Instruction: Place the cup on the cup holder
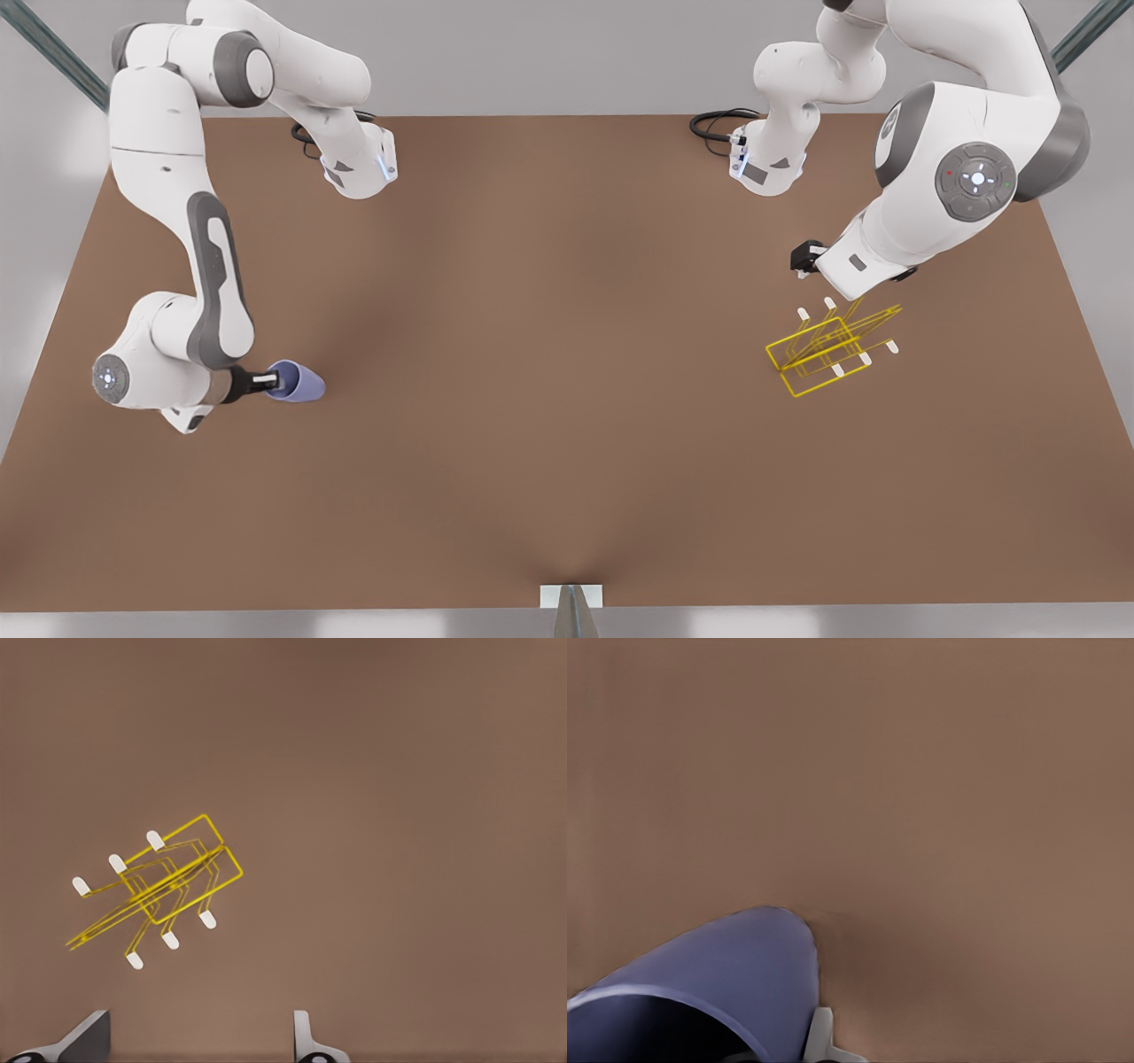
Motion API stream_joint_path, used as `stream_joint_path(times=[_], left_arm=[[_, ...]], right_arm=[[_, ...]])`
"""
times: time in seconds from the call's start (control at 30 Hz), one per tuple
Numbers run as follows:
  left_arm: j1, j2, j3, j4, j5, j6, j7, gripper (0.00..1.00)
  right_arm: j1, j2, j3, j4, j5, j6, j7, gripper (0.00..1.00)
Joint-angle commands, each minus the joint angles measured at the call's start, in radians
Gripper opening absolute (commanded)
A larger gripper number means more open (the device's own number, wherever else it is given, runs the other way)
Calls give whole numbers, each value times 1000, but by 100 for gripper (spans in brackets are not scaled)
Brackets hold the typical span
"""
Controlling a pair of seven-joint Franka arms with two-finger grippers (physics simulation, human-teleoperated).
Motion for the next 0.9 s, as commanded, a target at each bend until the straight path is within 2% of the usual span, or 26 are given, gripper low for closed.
stream_joint_path(times=[0.0,0.13,0.27,0.5,0.67,0.87], left_arm=[[0,-1,-2,0,1,-4,0,100],[0,-1,-3,0,1,-6,0,100],[0,-1,-6,0,1,-10,0,100],[0,-1,-6,0,1,-12,-2,100],[0,-1,-6,0,1,-23,-4,100],[0,2,-6,0,-1,-27,-5,100]], right_arm=[[20,0,6,15,125,-205,53,21],[112,3,8,38,313,-288,191,21],[304,6,6,61,615,-286,305,21],[594,153,6,174,999,4,305,21],[718,291,6,306,1100,215,305,21],[790,451,-6,467,1086,289,309,21]])
